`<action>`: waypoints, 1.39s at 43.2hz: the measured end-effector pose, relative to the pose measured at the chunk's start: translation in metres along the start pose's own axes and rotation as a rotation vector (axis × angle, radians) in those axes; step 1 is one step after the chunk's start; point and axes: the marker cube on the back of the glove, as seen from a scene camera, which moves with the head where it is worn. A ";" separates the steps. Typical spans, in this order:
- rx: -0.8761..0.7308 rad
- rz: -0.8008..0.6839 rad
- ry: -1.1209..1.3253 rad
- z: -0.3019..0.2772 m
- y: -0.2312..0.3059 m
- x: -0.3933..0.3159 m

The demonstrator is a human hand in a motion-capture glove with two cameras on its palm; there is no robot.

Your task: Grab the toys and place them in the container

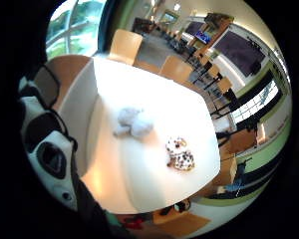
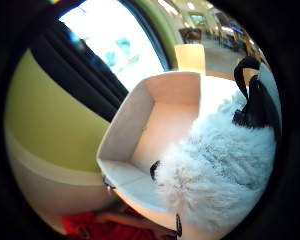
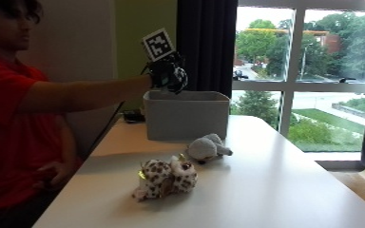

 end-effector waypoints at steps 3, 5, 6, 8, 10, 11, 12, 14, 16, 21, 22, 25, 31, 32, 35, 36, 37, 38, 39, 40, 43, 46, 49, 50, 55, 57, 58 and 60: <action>0.007 -0.059 0.016 0.003 -0.012 -0.014; 0.012 -0.088 0.015 0.006 -0.019 -0.022; 0.012 -0.091 0.010 0.008 -0.023 -0.027; 0.007 -0.082 -0.001 0.013 -0.032 -0.038; -0.001 -0.065 -0.011 0.018 -0.040 -0.049; -0.005 -0.051 -0.012 0.021 -0.043 -0.054; -0.009 -0.027 -0.009 0.024 -0.046 -0.058; -0.017 0.036 0.009 0.029 -0.051 -0.062; -0.022 0.023 0.007 0.033 -0.052 -0.069; -0.034 -0.101 -0.008 0.044 -0.046 -0.088; -0.036 -0.104 -0.007 0.046 -0.045 -0.090; -0.061 -0.110 -0.022 0.050 -0.042 -0.095; -0.172 -0.130 -0.078 0.054 -0.032 -0.091; -0.193 -0.136 -0.081 0.054 -0.031 -0.090; -0.252 -0.122 -0.087 0.056 -0.028 -0.092; -0.268 -0.116 -0.091 0.056 -0.027 -0.092; -0.281 -0.115 -0.096 0.056 -0.026 -0.090; -0.290 -0.119 -0.101 0.056 -0.024 -0.089; -0.295 -0.125 -0.104 0.056 -0.023 -0.087; -0.299 -0.130 -0.105 0.055 -0.021 -0.085; -0.305 -0.141 -0.095 0.056 -0.018 -0.083; -0.313 -0.142 -0.099 0.057 -0.014 -0.079; -0.319 -0.124 -0.108 0.059 -0.011 -0.075; -0.323 -0.116 -0.112 0.060 -0.010 -0.073; -0.350 -0.092 -0.128 0.062 -0.003 -0.061; -0.350 -0.096 -0.128 0.063 0.001 -0.057; -0.348 -0.098 -0.127 0.063 0.003 -0.055; -0.344 -0.090 -0.121 0.063 0.007 -0.053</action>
